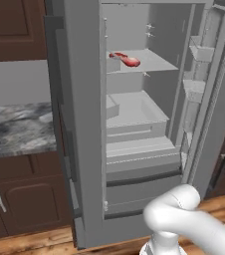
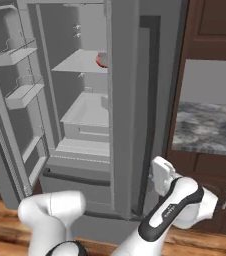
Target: Place the steak on the counter behind the older steak on the same shelf of the fridge to maintain FIFO order. Close the fridge door when finished.
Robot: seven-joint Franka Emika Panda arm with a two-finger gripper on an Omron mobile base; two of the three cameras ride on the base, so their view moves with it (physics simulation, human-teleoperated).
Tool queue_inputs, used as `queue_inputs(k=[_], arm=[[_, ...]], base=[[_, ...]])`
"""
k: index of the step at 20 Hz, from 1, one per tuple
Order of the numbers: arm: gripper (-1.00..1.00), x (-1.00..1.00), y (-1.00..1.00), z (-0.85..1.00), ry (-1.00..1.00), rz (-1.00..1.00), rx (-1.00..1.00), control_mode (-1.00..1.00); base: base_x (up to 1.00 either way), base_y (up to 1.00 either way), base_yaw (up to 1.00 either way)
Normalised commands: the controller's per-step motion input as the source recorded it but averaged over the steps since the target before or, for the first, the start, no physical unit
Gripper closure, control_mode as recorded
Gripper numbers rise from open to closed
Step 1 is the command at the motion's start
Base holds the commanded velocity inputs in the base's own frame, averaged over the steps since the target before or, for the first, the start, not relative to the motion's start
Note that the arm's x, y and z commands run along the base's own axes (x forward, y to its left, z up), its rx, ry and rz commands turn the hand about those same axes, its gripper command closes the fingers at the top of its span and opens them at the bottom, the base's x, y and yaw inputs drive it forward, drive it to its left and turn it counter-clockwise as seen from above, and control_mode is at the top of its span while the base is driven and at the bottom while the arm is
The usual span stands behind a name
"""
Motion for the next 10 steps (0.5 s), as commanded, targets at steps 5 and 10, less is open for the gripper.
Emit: queue_inputs(k=[5, 10], arm=[[-1.00, 0.26, 1.00, 0.00, 0.04, 0.00, -0.02, -1.00], [-1.00, 0.39, 1.00, 0.02, 0.04, -0.04, -0.03, -1.00]], base=[[0.00, 0.00, 0.00], [0.00, 0.00, 0.00]])
